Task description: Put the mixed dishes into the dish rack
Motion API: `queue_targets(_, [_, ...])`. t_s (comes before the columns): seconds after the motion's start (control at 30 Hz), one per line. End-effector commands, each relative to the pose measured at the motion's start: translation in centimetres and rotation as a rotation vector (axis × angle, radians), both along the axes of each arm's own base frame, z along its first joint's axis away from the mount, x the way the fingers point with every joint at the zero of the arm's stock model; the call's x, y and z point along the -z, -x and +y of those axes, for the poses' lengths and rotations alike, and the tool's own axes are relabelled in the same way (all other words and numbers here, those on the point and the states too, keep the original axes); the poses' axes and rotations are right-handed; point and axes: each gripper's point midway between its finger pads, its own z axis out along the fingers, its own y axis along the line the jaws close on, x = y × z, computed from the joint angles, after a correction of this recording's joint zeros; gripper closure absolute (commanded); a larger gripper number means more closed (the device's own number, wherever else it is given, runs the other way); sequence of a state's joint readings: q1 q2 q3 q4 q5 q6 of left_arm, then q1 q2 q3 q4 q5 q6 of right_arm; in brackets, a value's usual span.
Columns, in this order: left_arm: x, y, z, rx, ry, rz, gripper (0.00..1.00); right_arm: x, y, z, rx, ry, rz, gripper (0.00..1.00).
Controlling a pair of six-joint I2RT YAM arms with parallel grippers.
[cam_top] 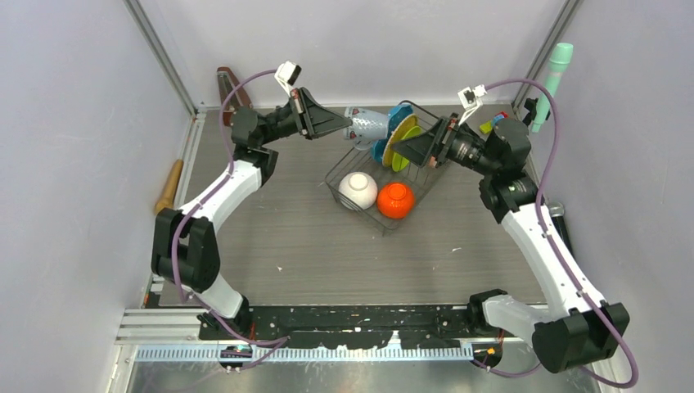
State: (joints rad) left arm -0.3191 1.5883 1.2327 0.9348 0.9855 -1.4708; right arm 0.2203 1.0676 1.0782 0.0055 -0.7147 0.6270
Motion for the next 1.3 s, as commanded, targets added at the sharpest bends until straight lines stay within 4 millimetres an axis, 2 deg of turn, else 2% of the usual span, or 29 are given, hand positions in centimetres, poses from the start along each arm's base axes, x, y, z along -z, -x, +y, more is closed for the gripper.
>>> queue_targets(0.0, [-2.3, 2.0, 0.1, 0.133, 0.035, 0.066, 1.0, -4.4, 1.2, 1.4, -0.146, -0.062, -0.195, 0.0])
queue_targets(0.1, [-2.5, 2.1, 0.1, 0.161, 0.049, 0.072, 1.0, -4.5, 0.6, 1.8, -0.156, -0.068, -0.174, 0.01])
queue_targets(0.27, [-2.4, 1.6, 0.0, 0.175, 0.054, 0.121, 1.0, -4.8, 0.8, 2.7, -0.175, -0.019, -0.227, 0.05])
queue_targets(0.3, [-2.5, 1.5, -0.1, 0.181, 0.056, 0.13, 1.0, -4.5, 1.2, 3.2, -0.19, -0.001, -0.213, 0.05])
queue_targets(0.47, [-2.9, 1.5, -0.1, 0.199, 0.076, 0.146, 1.0, -2.7, 0.5, 3.8, -0.158, 0.109, -0.214, 0.06])
queue_targets(0.7, [-2.9, 1.6, 0.0, 0.206, 0.076, 0.161, 1.0, -1.8, -1.9, 2.8, -0.029, 0.167, -0.215, 0.08])
queue_targets(0.83, [-2.9, 1.6, 0.0, 0.208, 0.074, 0.161, 1.0, -1.8, -2.4, 2.0, 0.028, 0.184, -0.238, 0.05])
queue_targets(0.9, [-2.9, 1.6, -0.1, 0.208, 0.073, 0.162, 1.0, -1.8, -2.3, 2.4, 0.008, 0.171, -0.246, 0.05])
queue_targets(1.07, [-2.4, 1.5, -0.3, 0.22, 0.063, 0.186, 1.0, -3.5, -0.9, 4.1, -0.131, 0.082, -0.295, 0.05])
queue_targets(1.27, [-2.2, 1.4, -0.6, 0.226, 0.062, 0.197, 1.0, -3.4, -1.3, 4.9, -0.17, 0.077, -0.274, 0.1])
